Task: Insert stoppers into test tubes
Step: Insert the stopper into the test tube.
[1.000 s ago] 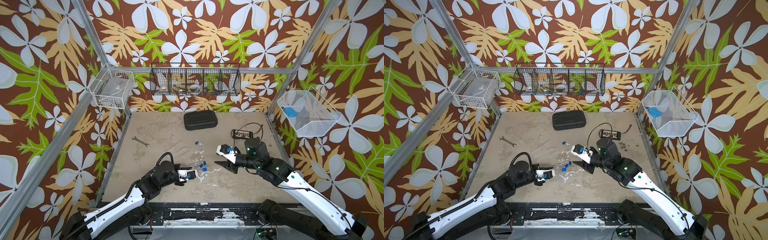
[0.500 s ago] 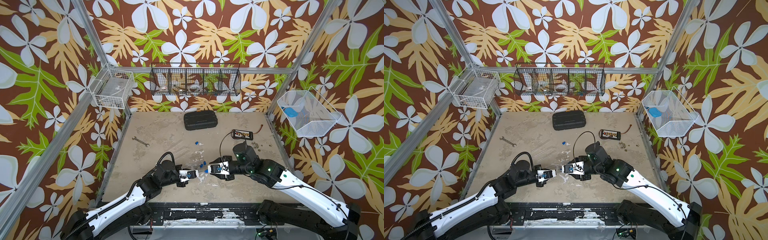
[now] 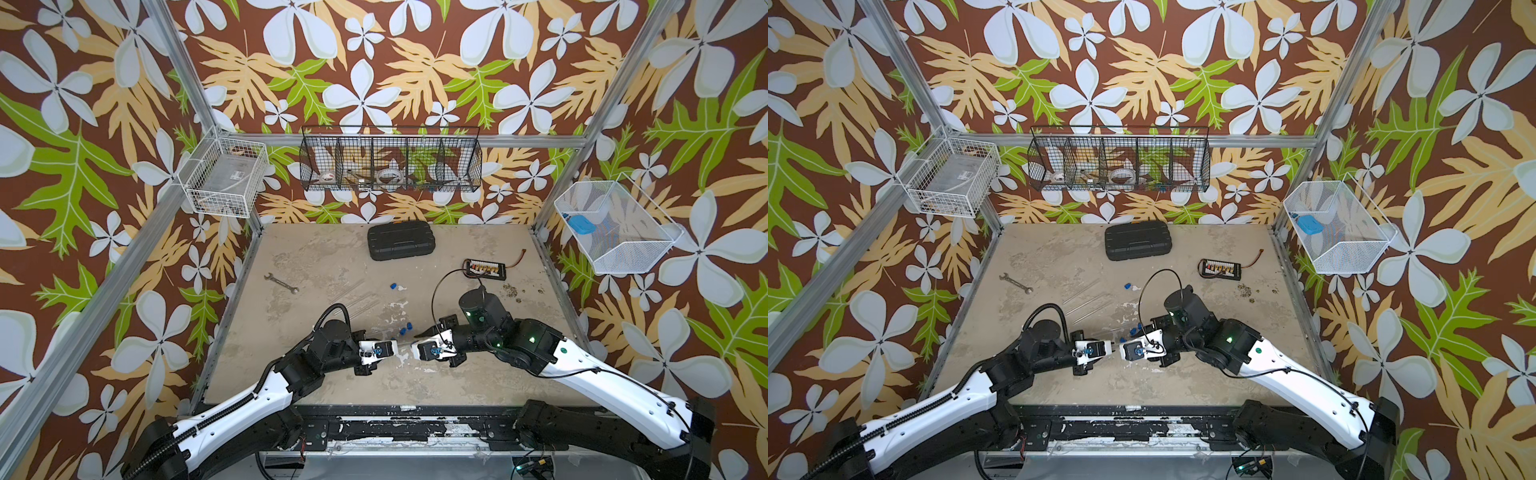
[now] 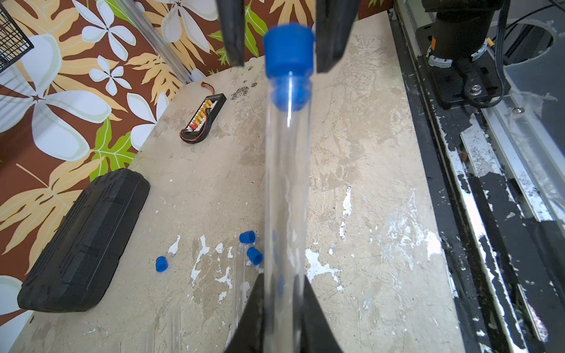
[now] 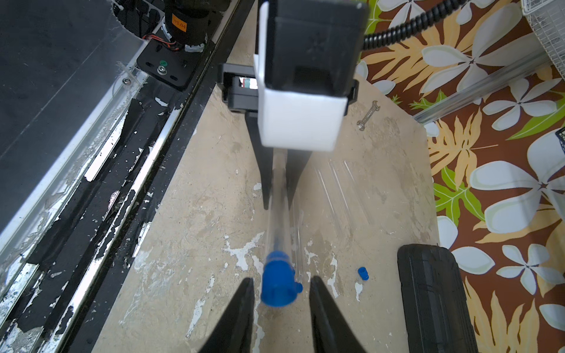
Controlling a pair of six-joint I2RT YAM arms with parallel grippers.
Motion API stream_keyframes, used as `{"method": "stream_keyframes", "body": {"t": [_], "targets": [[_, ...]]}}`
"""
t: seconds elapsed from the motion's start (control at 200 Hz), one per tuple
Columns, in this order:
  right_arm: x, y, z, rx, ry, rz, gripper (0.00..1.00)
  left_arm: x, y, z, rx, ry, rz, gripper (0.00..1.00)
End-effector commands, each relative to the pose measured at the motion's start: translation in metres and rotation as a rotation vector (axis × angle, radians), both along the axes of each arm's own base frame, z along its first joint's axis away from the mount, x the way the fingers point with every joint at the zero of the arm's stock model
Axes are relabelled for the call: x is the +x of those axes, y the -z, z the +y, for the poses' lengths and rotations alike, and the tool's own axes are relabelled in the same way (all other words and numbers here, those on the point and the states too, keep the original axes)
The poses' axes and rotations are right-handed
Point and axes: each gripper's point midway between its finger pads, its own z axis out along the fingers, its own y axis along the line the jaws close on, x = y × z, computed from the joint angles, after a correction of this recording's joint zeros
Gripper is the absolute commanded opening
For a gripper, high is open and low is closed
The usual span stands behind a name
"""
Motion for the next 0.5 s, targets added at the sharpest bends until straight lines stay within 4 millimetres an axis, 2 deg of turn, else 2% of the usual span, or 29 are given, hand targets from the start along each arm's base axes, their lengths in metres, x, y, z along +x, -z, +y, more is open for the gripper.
{"method": "stream_keyframes", "body": {"t": [0.0,0.495], "targets": [[-0.002,0.0002,0.0007,-0.001,-0.017,-0.008,0.31,-0.0005,-0.0079,-0.0035,-0.032,0.011,-0.006,0.0],[-0.004,0.0038,0.0014,-0.015,-0.039,-0.011,0.18,-0.0005,-0.0118,-0.0045,-0.045,0.011,-0.004,0.0]]}}
